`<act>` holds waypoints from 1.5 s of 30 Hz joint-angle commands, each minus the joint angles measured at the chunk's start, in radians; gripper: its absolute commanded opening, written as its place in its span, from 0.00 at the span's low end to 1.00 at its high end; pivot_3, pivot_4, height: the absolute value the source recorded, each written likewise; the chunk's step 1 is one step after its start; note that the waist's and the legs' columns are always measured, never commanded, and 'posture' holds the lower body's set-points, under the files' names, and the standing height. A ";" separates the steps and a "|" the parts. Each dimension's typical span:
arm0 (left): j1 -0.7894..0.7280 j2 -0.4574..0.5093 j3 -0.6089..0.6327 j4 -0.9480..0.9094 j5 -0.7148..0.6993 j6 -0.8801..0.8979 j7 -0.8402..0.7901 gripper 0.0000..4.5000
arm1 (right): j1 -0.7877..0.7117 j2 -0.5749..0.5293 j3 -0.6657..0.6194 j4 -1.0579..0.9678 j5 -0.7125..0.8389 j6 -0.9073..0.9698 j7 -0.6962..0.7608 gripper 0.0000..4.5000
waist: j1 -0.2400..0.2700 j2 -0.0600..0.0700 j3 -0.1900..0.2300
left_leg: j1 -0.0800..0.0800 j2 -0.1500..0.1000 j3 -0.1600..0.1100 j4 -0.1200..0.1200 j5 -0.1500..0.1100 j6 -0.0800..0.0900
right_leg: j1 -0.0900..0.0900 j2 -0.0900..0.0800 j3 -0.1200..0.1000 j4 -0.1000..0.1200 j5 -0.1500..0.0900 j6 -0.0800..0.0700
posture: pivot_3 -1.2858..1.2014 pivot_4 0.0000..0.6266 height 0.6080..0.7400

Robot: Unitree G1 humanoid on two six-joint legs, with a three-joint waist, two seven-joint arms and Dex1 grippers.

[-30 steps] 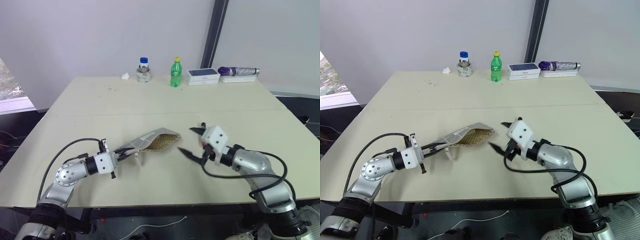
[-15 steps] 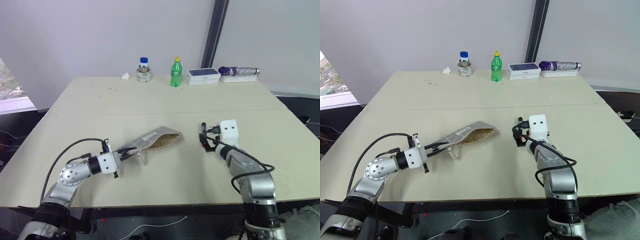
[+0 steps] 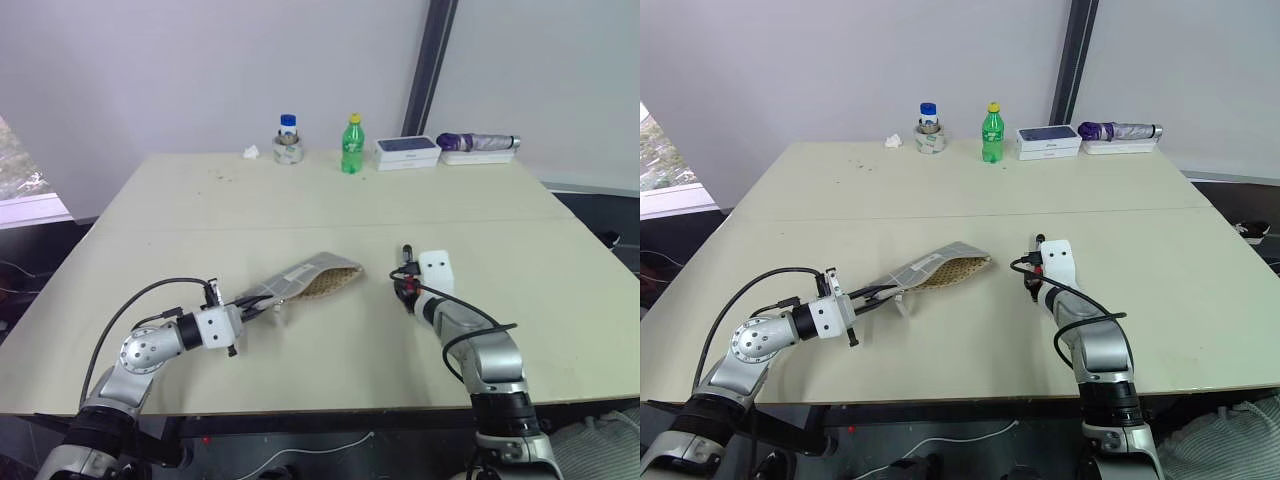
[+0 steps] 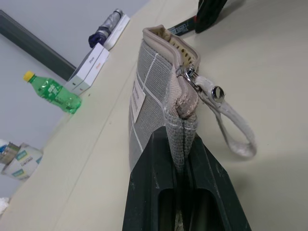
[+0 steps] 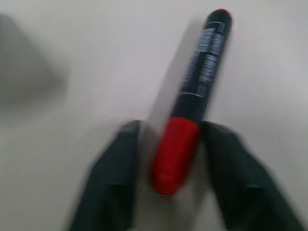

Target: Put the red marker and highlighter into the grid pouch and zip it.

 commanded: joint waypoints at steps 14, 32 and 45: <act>-0.053 -0.018 -0.003 0.020 0.025 -0.027 0.024 0.00 | 0.264 -0.384 -0.078 -0.217 0.309 -0.395 0.740 0.06 | 0.003 -0.001 0.000 | 0.000 0.000 0.001 0.001 -0.001 0.001 | 0.002 0.000 0.000 -0.001 0.000 0.000 | 0.52 0.24 1.00; -0.067 -0.012 -0.043 -0.011 0.060 -0.056 0.008 0.00 | 0.134 -0.428 0.144 -0.017 0.046 -0.703 0.762 0.06 | 0.004 -0.001 0.000 | 0.000 0.000 0.001 0.002 -0.001 0.001 | 0.002 0.000 0.000 -0.001 0.000 0.000 | 0.52 0.24 1.00; -0.098 0.010 -0.072 0.010 0.075 -0.107 -0.006 0.00 | -0.144 -0.439 0.379 0.190 -0.249 -1.079 0.793 0.06 | 0.002 -0.001 0.001 | 0.000 0.000 0.001 0.002 -0.001 0.001 | 0.002 0.000 0.000 -0.002 0.000 0.000 | 0.52 0.24 1.00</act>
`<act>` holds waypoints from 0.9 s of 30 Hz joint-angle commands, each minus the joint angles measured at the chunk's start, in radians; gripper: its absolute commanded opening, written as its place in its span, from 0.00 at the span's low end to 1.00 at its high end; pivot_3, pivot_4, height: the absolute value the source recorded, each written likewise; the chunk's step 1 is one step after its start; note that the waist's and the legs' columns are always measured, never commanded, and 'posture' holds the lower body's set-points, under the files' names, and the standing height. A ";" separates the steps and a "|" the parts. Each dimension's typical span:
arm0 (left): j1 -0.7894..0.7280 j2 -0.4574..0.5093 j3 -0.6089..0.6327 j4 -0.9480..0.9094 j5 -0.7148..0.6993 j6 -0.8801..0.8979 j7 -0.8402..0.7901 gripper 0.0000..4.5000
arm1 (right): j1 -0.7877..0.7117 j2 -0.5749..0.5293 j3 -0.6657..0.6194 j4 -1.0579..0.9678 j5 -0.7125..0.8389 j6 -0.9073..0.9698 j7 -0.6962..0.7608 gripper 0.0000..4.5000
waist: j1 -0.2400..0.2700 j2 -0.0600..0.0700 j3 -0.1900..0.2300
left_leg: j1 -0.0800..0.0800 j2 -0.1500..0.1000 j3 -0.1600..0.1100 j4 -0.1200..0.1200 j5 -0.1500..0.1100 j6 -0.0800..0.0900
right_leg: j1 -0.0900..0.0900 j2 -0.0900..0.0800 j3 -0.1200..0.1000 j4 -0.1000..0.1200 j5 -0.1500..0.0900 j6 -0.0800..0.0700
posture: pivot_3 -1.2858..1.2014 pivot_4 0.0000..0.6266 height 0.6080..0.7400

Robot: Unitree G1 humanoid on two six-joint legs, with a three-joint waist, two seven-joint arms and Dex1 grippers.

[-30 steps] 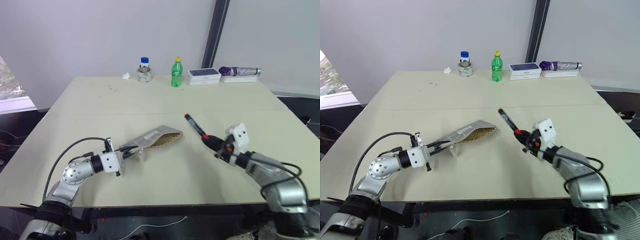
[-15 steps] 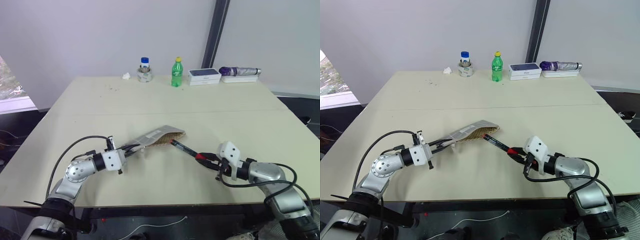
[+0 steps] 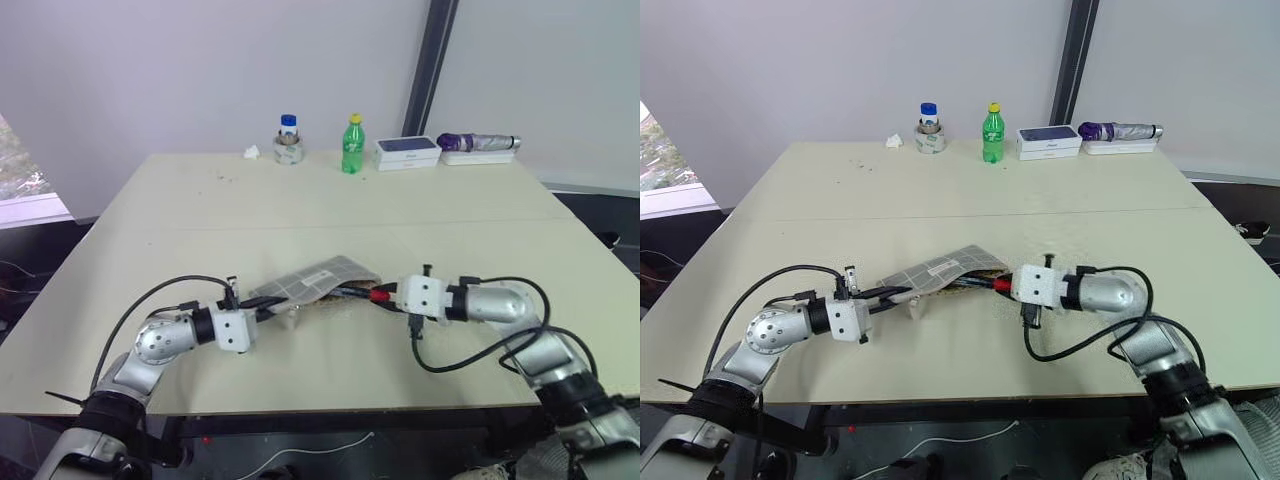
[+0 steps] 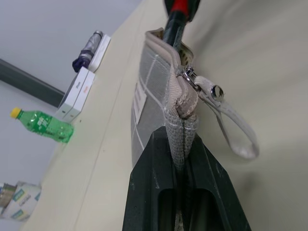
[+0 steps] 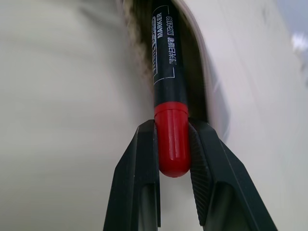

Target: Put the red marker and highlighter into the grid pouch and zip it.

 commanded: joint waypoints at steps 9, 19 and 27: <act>-0.020 0.004 -0.001 -0.017 -0.025 -0.036 -0.005 0.00 | -0.091 0.156 0.103 0.101 -0.078 -0.198 -0.055 0.06 | 0.000 0.000 0.000 | 0.000 0.000 0.000 0.000 0.000 0.000 | 0.000 0.000 0.000 0.000 0.000 0.000 | 0.52 0.24 1.00; 0.005 0.005 0.011 -0.026 -0.033 -0.030 0.003 0.00 | -0.073 0.148 0.024 0.038 -0.004 -0.159 -0.067 0.99 | 0.003 0.000 0.000 | 0.000 0.000 0.000 0.000 0.000 0.000 | 0.000 0.000 0.000 0.000 0.000 0.000 | 0.52 0.24 1.00; 0.052 0.004 0.015 -0.052 -0.025 -0.003 0.029 0.00 | 0.079 0.039 -0.133 -0.281 0.199 0.153 -0.034 0.99 | 0.002 0.000 0.000 | 0.000 0.000 0.000 0.000 0.000 0.000 | 0.000 0.000 0.000 0.000 0.000 0.000 | 0.52 0.24 1.00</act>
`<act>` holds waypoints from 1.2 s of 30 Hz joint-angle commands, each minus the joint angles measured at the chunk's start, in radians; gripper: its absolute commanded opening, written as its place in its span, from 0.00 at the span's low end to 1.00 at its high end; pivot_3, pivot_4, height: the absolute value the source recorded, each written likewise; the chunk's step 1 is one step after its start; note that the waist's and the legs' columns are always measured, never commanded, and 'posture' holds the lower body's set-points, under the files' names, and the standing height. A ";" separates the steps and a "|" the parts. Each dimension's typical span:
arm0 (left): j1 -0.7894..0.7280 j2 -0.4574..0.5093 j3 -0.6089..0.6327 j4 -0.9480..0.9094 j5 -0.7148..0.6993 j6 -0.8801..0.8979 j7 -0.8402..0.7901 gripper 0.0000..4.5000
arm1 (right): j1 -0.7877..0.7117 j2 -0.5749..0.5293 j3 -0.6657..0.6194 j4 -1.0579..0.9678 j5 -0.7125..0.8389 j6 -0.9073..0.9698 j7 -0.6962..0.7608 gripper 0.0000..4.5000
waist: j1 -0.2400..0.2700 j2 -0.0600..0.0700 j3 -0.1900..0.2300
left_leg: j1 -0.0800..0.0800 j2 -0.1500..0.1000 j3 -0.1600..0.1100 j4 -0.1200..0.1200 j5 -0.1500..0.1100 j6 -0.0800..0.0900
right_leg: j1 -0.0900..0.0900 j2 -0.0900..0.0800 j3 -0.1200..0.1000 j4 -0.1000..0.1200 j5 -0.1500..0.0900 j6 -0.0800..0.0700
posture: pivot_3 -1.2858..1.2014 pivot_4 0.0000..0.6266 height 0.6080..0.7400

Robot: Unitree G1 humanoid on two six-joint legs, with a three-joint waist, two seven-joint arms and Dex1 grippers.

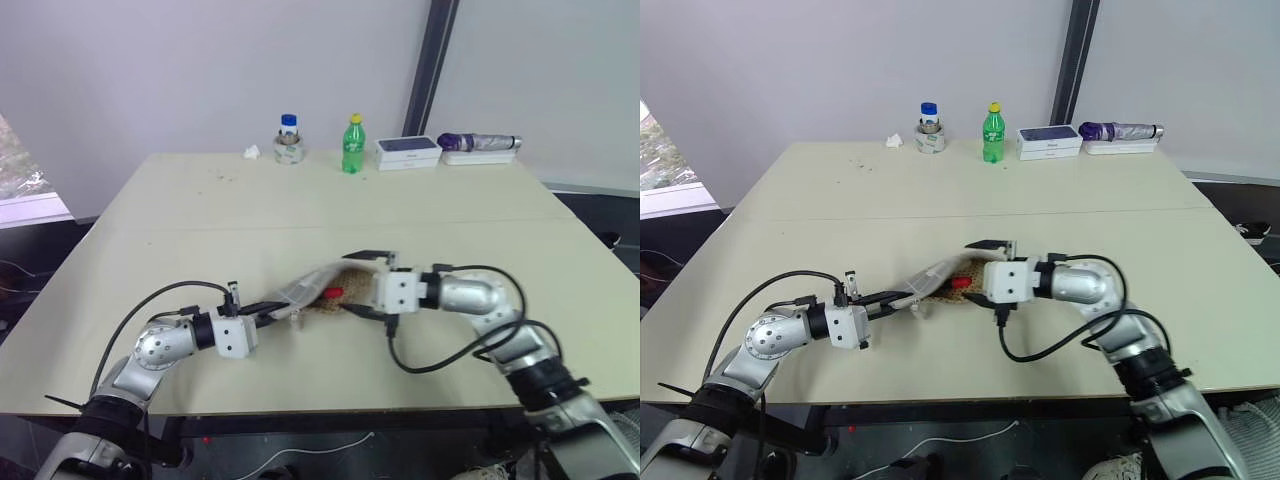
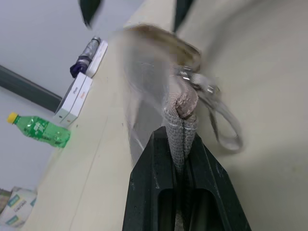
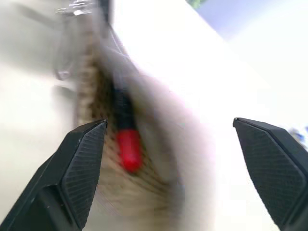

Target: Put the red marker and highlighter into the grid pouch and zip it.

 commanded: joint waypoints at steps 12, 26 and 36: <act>-0.124 -0.040 -0.013 0.002 0.126 0.077 0.086 0.00 | 0.354 0.081 -0.076 -0.403 0.563 0.884 -0.106 0.99 | -0.002 -0.001 0.000 | 0.000 0.000 0.000 0.001 0.000 0.000 | 0.000 0.000 0.000 0.001 0.000 0.000 | 0.52 0.24 1.00; -0.171 -0.063 -0.049 -0.003 0.132 0.108 0.084 0.00 | 0.068 0.416 0.050 -0.050 0.438 0.763 -0.214 0.94 | -0.001 -0.001 0.000 | 0.000 -0.001 -0.001 0.000 0.000 0.000 | 0.000 0.000 0.000 0.000 0.000 0.000 | 0.52 0.24 1.00; -0.148 -0.061 -0.048 -0.015 0.133 0.105 0.081 0.00 | 0.096 0.389 0.037 -0.044 0.407 0.745 -0.192 0.01 | -0.003 -0.001 0.000 | 0.000 -0.001 -0.001 0.000 0.000 0.000 | -0.001 0.000 0.000 0.000 0.000 0.000 | 0.52 0.24 1.00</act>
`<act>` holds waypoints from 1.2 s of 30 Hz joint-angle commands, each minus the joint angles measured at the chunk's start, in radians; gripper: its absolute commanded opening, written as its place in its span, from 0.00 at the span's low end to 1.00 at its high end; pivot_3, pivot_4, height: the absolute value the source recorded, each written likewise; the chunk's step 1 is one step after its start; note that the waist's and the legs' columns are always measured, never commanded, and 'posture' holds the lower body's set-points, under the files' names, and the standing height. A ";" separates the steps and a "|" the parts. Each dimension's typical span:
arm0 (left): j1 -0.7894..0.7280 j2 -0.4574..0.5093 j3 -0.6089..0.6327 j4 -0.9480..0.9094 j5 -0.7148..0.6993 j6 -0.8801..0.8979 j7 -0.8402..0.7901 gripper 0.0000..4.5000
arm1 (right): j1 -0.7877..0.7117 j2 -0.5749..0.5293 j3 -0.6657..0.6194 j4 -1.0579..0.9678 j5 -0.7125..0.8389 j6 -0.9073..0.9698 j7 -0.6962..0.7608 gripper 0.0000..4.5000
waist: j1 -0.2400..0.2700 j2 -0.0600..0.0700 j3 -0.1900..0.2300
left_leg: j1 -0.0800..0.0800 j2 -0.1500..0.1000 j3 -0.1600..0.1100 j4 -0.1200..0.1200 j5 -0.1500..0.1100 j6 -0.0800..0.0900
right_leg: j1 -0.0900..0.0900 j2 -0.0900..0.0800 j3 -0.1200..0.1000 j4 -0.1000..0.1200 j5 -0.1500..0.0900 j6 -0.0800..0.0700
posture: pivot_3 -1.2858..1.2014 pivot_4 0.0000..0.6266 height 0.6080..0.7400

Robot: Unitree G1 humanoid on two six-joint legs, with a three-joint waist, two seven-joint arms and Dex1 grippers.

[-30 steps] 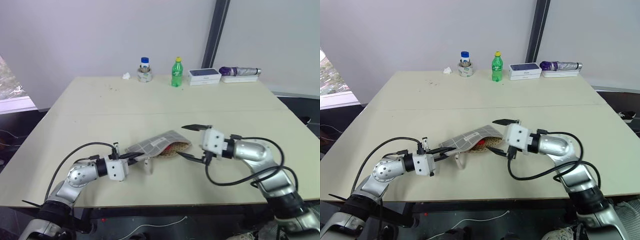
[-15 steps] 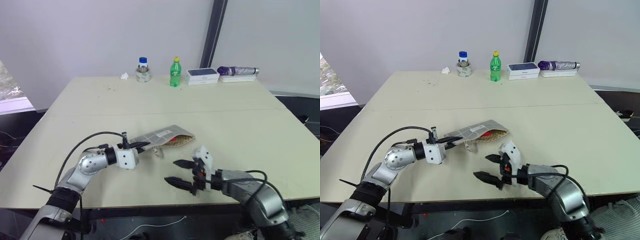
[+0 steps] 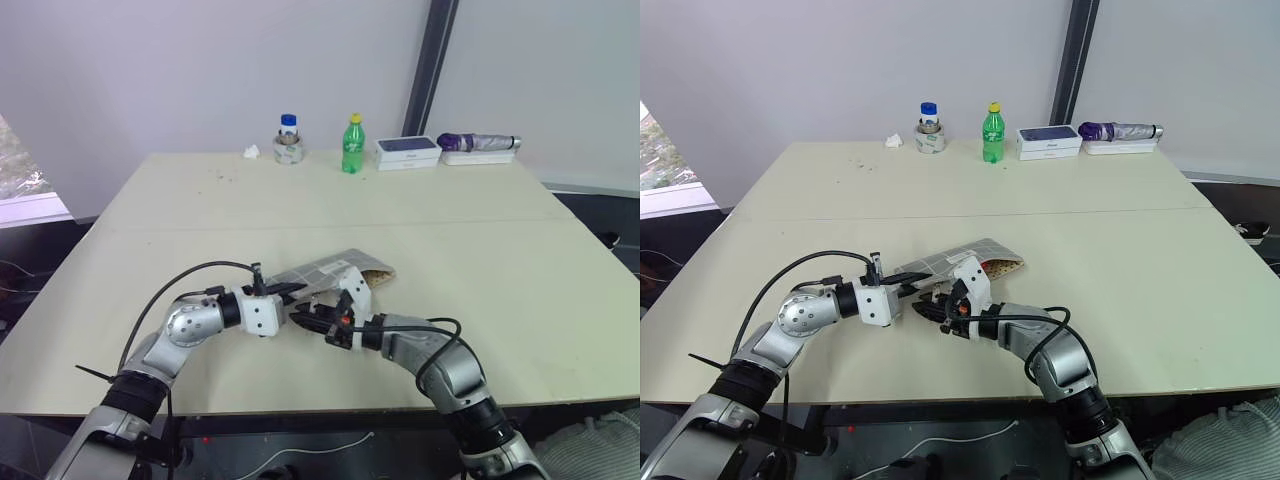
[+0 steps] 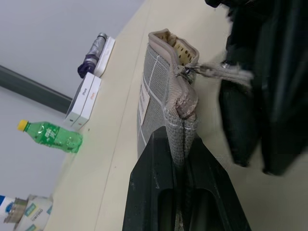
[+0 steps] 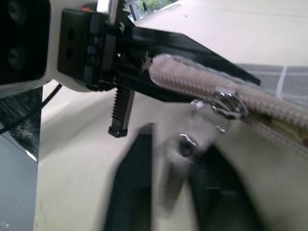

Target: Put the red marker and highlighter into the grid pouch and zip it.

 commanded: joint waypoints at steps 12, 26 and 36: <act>0.106 0.116 0.054 -0.008 -0.077 -0.018 -0.034 0.00 | 0.004 -0.356 -0.095 0.216 -0.163 -0.264 0.126 0.01 | 0.001 0.000 0.000 | 0.000 0.000 0.000 0.000 0.000 0.000 | 0.000 0.000 0.000 0.000 0.000 0.000 | 0.52 0.24 1.00; 0.177 0.118 0.077 -0.079 -0.356 0.169 -0.193 0.45 | 0.020 -0.359 -0.140 0.235 -0.155 -0.359 0.169 0.22 | 0.002 0.000 0.000 | 0.000 0.000 0.000 0.000 0.000 0.000 | 0.001 0.000 0.000 0.000 0.000 0.000 | 0.52 0.24 1.00; 0.332 0.100 0.235 -0.252 -0.518 0.384 -0.153 1.00 | 0.148 -0.504 -0.268 0.123 -0.148 -0.379 0.212 0.99 | 0.002 0.000 0.000 | 0.000 0.000 0.001 0.000 0.000 0.000 | 0.000 -0.001 0.001 -0.001 0.000 0.000 | 0.52 0.24 1.00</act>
